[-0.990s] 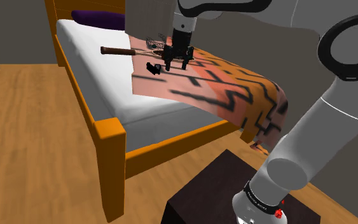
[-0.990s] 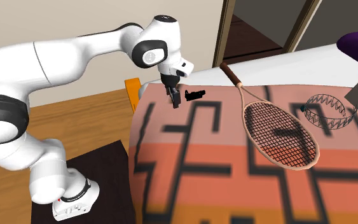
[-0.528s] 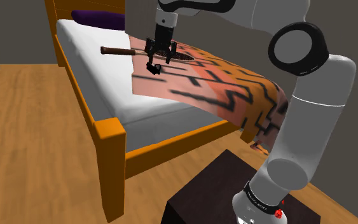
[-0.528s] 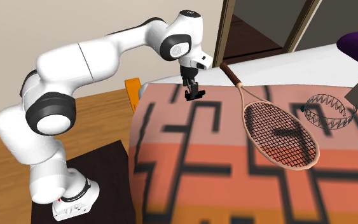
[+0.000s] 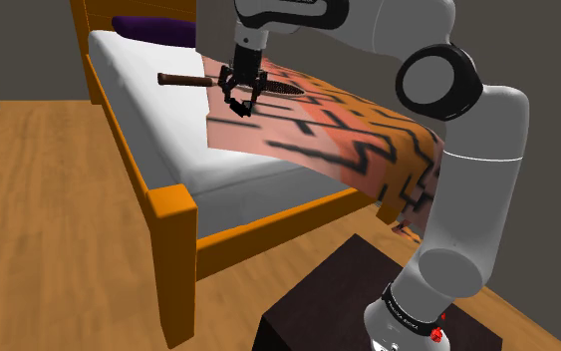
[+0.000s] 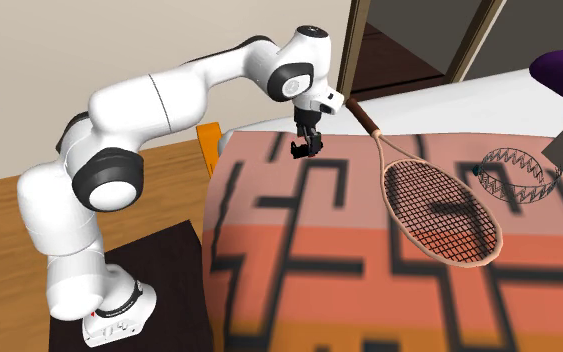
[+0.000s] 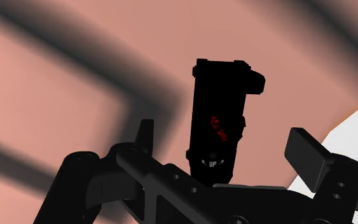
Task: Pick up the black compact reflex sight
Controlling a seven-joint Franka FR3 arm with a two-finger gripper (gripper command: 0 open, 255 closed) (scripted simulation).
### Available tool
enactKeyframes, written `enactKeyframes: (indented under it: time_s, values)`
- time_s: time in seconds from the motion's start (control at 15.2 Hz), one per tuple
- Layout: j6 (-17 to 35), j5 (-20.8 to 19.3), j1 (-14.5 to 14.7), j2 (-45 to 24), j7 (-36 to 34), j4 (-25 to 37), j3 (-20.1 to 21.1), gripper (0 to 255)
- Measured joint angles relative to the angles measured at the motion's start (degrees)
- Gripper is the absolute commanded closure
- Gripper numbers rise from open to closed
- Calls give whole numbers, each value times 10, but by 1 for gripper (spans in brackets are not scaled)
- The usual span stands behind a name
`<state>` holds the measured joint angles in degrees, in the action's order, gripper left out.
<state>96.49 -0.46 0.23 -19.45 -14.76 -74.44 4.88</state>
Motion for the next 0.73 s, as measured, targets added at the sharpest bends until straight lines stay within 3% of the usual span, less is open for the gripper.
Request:
enactKeyframes:
  time_s: [0.13, 0.2, 0.73]
  values:
    - [14, 0, 0, 1, 0, -15, 0, 0]
    - [19, 0, 0, 2, 0, -21, 0, 255]
    - [24, 0, 0, 4, 0, -27, 0, 255]
